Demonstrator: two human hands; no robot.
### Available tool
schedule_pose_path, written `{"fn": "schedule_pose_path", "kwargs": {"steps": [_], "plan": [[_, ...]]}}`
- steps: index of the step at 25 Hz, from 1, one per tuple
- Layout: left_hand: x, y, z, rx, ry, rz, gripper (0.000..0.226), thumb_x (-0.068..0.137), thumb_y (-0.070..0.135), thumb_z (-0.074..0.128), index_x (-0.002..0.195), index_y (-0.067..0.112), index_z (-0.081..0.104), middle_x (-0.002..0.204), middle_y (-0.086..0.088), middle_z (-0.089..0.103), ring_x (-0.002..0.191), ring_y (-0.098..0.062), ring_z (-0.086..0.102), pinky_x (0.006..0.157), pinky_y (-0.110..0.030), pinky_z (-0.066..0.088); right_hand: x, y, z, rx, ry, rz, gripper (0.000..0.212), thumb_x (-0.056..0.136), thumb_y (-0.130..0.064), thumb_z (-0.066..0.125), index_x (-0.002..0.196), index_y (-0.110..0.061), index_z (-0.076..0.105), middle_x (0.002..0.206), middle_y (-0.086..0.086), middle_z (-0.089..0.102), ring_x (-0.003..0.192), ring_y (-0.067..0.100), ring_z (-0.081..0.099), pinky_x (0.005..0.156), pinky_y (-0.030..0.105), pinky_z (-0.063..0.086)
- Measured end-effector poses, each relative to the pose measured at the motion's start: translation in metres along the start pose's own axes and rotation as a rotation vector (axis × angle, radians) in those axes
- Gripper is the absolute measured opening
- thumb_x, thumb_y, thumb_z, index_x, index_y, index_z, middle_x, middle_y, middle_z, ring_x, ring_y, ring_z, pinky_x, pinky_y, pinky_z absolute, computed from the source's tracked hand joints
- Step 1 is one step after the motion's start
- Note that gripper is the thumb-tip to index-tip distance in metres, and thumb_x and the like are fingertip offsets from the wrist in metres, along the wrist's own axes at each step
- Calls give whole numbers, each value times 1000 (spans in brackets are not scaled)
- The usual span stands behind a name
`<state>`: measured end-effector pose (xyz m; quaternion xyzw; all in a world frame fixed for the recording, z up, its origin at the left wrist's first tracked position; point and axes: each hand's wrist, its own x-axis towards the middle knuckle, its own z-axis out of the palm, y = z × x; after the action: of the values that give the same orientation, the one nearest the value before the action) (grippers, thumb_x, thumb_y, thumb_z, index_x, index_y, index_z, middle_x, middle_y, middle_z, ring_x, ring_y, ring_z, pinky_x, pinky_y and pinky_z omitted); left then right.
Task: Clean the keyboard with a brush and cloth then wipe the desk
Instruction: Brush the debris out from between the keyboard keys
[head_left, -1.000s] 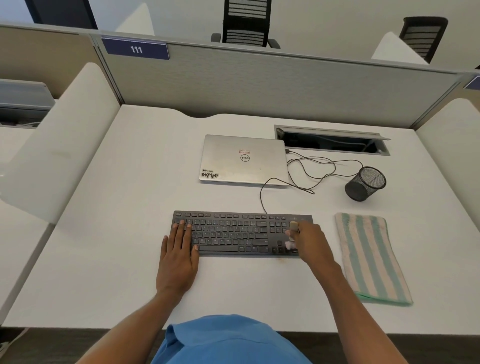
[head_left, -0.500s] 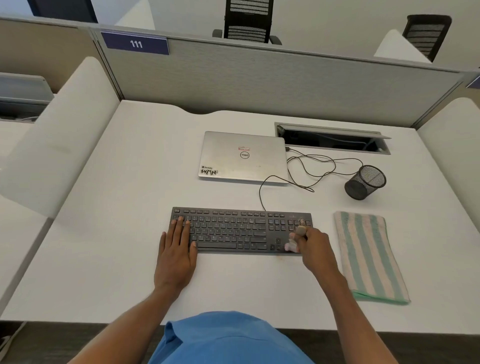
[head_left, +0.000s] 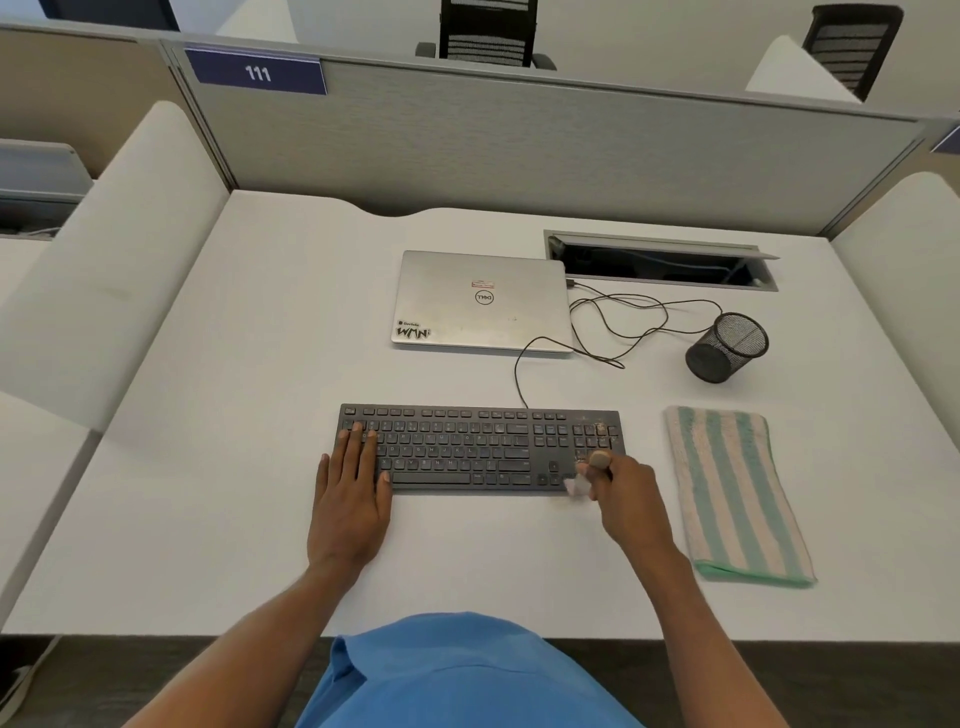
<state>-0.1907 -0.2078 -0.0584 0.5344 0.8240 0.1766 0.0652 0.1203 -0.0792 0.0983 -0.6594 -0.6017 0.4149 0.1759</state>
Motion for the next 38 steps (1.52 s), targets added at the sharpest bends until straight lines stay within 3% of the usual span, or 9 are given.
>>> {"fn": "schedule_pose_path", "kwargs": {"steps": [5,9,14,17,20,25,27,30,38], "plan": [[-1,0,-1,-4,1,2,65,108,39,26,168,14,23,177,-1,15,164,-17,5,132,-50,14,5,-26,15,-10,-99,-61,23,100,-1,54,79,8,58,75,0,63,56,-9,58,58,5,41],[0,2,-2,-11,7,3,65,108,39,26,167,14,25,176,-1,16,164,-16,6,132,-50,15,8,-27,25,7,-158,-52,22,102,4,45,82,8,55,88,10,63,74,-4,64,57,1,42],[0,2,-2,-3,3,-2,65,108,39,26,167,14,24,177,-1,16,164,-17,7,132,-50,15,12,-18,17,48,-5,-5,19,102,-6,50,92,3,62,88,5,68,63,-3,63,64,20,53],[-1,2,-2,1,7,1,65,107,39,26,167,13,26,176,-2,17,164,-18,9,131,-51,17,7,-26,27,45,-106,-81,21,101,1,50,87,13,60,86,15,67,64,-6,66,56,5,43],[-1,2,-2,2,7,2,65,108,39,26,167,13,26,176,-1,17,164,-18,8,131,-51,17,9,-23,26,-27,-159,-62,18,102,-2,49,91,6,61,86,1,67,57,-14,59,58,2,41],[0,2,-3,1,6,0,65,108,38,27,167,13,25,177,-2,16,164,-18,8,131,-51,17,18,-18,10,95,-83,11,16,101,4,46,94,5,60,93,10,61,73,6,62,58,6,49],[0,2,-3,4,1,-2,65,108,39,26,167,13,24,177,-1,15,164,-17,7,131,-51,17,17,-23,15,83,-117,-44,21,101,0,49,83,-2,59,90,5,64,80,11,72,69,11,56],[0,2,-3,5,2,-1,64,108,39,26,167,13,25,176,-1,16,164,-18,8,131,-51,18,12,-27,23,-6,-212,-86,25,102,-3,51,77,-4,53,81,-1,60,65,-15,63,61,-2,42],[0,2,-4,9,-10,-2,65,108,39,27,168,14,22,177,-1,14,164,-17,5,132,-51,16,19,-15,4,-45,-18,-134,31,101,-14,55,75,3,56,71,1,61,61,-7,63,54,7,41]]}}
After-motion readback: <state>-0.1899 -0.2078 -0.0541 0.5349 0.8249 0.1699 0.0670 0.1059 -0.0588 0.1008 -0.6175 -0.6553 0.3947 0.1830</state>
